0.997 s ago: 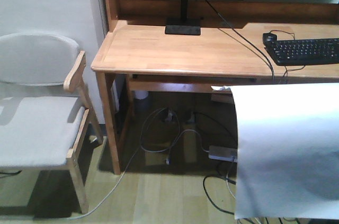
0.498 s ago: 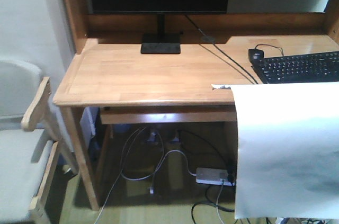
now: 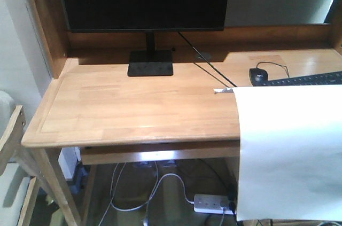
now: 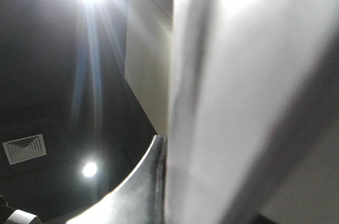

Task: Grab stapler and paper to desk for stapling
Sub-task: 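Stop at the desk edge, holding stapler and paper above the desktop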

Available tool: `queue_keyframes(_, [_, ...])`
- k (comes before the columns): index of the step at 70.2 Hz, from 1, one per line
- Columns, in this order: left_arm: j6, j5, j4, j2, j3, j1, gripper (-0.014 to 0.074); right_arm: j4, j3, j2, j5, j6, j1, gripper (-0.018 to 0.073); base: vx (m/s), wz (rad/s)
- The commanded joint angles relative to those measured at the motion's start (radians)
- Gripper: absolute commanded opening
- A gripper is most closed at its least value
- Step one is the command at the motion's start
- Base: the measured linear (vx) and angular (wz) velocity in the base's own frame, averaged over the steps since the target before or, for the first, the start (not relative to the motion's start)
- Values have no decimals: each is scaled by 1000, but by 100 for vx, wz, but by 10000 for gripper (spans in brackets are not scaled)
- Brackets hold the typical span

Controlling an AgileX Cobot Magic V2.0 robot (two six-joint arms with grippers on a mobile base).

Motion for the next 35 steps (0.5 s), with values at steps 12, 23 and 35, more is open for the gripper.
queue_keyframes(12, [0, -119, -16, 10, -26, 0, -7, 9, -26, 6, -39, -6, -4, -6, 31, 4])
queue_keyframes(23, [0, -119, -16, 10, -26, 0, -7, 9, -26, 6, -39, -6, -4, -6, 28, 7])
queue_keyframes(35, [0, -119, -16, 10, -26, 0, -7, 9, -26, 6, -39, -6, -4, -6, 26, 10])
